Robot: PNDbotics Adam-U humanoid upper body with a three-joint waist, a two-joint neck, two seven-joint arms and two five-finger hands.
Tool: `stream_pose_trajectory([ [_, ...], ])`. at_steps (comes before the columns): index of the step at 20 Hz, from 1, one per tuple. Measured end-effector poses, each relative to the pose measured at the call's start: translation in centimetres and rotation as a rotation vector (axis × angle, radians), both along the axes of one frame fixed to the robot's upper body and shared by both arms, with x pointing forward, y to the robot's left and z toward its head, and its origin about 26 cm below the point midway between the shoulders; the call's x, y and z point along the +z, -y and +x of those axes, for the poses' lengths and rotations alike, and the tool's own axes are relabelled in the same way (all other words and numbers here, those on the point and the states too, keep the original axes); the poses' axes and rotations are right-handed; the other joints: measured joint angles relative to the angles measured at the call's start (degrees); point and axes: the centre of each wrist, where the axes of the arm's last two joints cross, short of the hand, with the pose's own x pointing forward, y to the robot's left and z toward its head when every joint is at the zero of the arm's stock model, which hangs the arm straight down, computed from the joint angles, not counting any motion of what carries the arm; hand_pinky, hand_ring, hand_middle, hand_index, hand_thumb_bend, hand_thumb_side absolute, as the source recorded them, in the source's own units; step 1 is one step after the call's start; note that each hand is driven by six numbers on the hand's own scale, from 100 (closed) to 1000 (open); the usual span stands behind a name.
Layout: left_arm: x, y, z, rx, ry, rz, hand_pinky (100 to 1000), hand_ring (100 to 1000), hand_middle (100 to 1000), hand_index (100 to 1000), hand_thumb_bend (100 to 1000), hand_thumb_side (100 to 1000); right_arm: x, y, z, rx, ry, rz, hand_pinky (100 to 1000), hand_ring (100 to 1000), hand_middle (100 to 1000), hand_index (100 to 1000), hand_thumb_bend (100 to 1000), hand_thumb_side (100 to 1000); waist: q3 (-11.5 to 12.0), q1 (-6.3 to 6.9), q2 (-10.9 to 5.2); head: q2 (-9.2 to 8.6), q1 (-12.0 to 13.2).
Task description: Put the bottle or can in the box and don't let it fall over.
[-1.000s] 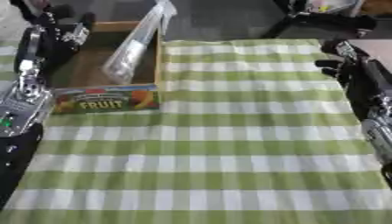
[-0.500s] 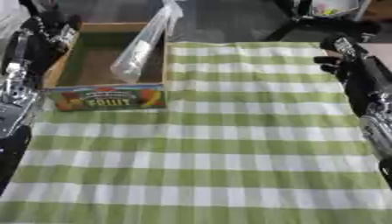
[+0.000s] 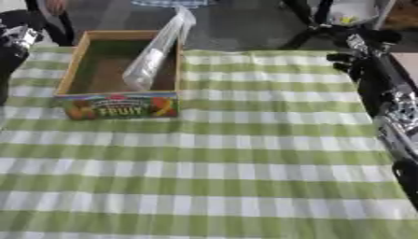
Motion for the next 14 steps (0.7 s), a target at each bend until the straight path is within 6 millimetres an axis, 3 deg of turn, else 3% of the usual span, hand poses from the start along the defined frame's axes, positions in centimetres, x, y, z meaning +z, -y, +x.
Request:
stream_pose_trajectory([
  [7, -0.9, 0.1, -3.1, -0.048, -0.021, 0.037, 1000, 703, 758, 804, 389, 520, -0.4, 0.3, -0.1, -0.002, -0.009, 0.003, 905, 803, 857, 853, 100, 774, 0.53, 0.56, -2.71, 1.51, -0.74],
  [14, -3.0, -0.1, -5.6, -0.092, -0.064, 0.041, 1000, 673, 753, 818, 353, 550, -1.0, 0.6, -0.2, -0.012, -0.019, 0.007, 904, 803, 858, 853, 100, 765, 0.78, 1.11, -5.13, 3.93, -1.75],
])
